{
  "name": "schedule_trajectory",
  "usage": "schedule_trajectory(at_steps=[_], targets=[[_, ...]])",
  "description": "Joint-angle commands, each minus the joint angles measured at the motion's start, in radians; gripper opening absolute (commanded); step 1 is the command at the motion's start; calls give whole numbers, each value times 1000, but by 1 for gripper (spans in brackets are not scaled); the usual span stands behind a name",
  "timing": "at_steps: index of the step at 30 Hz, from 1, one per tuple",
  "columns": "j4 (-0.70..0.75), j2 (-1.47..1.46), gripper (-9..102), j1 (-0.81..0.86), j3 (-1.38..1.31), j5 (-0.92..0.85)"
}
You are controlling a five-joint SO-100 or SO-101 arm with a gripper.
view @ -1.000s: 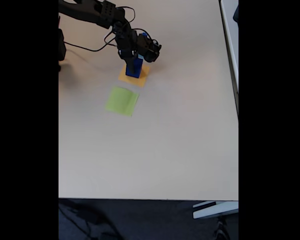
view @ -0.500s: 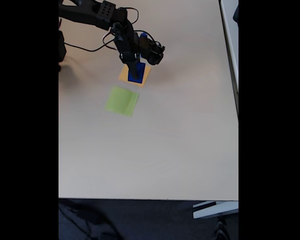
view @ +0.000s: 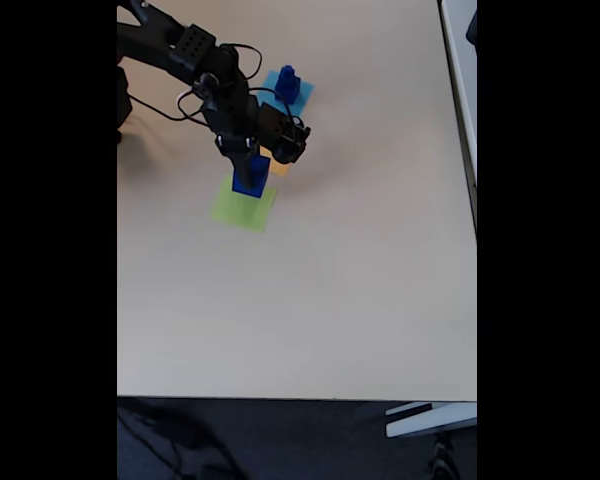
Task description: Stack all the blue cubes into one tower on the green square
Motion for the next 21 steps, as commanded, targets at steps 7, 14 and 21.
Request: schedule_trajectory(at_steps=[7, 14, 21], targets=[[-61, 44, 11, 29, 18, 12], [-83, 23, 11, 15, 28, 29], [-140, 17, 12, 9, 98, 52]])
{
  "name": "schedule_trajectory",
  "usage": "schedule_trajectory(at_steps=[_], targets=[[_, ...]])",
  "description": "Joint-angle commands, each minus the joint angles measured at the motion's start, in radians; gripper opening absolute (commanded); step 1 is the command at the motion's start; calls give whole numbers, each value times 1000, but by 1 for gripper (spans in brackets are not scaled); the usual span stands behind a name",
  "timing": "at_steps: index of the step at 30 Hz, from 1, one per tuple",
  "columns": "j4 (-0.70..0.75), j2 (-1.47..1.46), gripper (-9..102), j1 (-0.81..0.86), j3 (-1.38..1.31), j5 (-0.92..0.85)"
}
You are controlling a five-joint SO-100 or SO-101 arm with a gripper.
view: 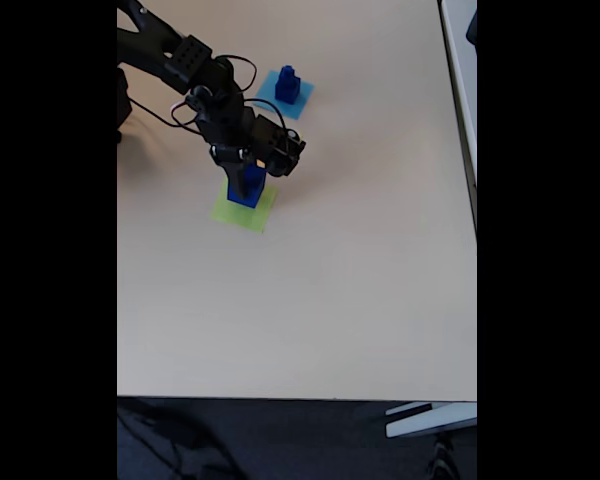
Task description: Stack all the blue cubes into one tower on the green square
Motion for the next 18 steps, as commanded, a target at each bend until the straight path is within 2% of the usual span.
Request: schedule_trajectory(at_steps=[1, 7, 18], targets=[[-46, 18, 12, -11, 20, 20], [-75, 14, 13, -5, 43, 17], [-94, 6, 22, 14, 60, -3]])
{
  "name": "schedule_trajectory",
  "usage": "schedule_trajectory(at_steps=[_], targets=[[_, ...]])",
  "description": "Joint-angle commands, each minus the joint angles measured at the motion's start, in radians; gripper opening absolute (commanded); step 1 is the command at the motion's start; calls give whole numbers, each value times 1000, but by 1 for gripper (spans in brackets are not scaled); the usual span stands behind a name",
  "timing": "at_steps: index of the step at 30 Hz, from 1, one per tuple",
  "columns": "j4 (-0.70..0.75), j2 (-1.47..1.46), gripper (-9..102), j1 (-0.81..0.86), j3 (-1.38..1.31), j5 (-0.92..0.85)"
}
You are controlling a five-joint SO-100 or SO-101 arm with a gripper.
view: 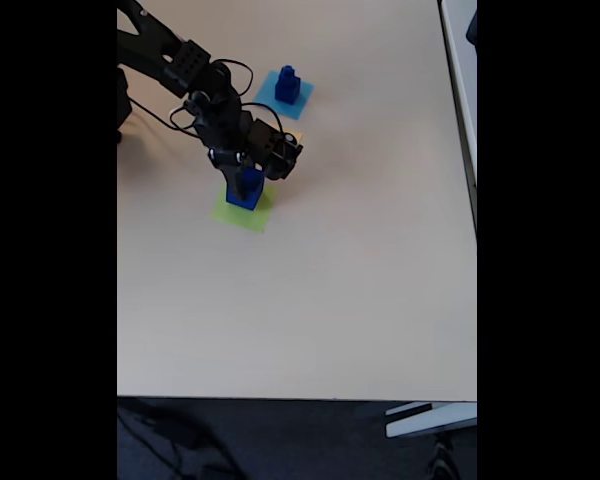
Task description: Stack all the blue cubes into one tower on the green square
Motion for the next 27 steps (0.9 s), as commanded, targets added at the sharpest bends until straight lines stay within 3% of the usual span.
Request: schedule_trajectory(at_steps=[1, 14, 27], targets=[[-20, 6, 22, 11, -2, -11], [-20, 8, 33, 15, -2, -28], [15, 126, 33, 12, -83, -87]])
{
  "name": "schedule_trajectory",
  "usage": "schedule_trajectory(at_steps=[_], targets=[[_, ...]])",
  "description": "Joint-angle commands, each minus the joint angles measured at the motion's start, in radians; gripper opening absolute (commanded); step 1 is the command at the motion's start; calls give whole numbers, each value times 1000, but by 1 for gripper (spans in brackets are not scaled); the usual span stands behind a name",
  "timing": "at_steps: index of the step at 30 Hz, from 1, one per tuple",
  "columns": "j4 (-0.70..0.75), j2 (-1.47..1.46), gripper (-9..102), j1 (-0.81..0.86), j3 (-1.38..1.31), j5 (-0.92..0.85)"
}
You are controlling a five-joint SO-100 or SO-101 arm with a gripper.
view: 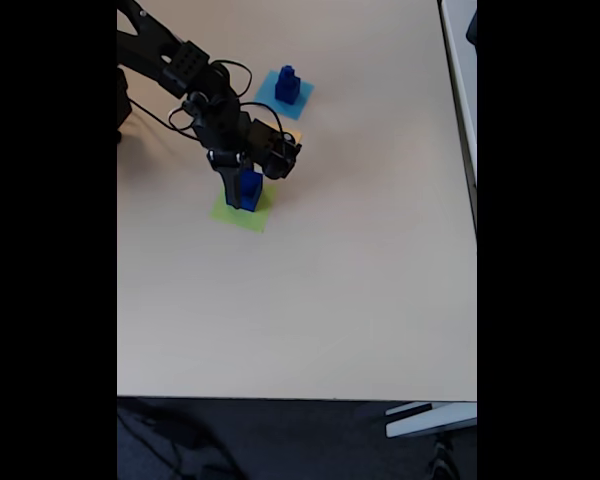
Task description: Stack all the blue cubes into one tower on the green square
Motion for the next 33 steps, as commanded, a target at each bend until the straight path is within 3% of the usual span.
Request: schedule_trajectory(at_steps=[1, 9, 24, 33], targets=[[43, 107, 32, 8, -112, -25], [244, 149, 28, -63, -411, -6], [285, -23, 25, -376, -695, 364], [419, -176, 25, -545, -853, 574]])
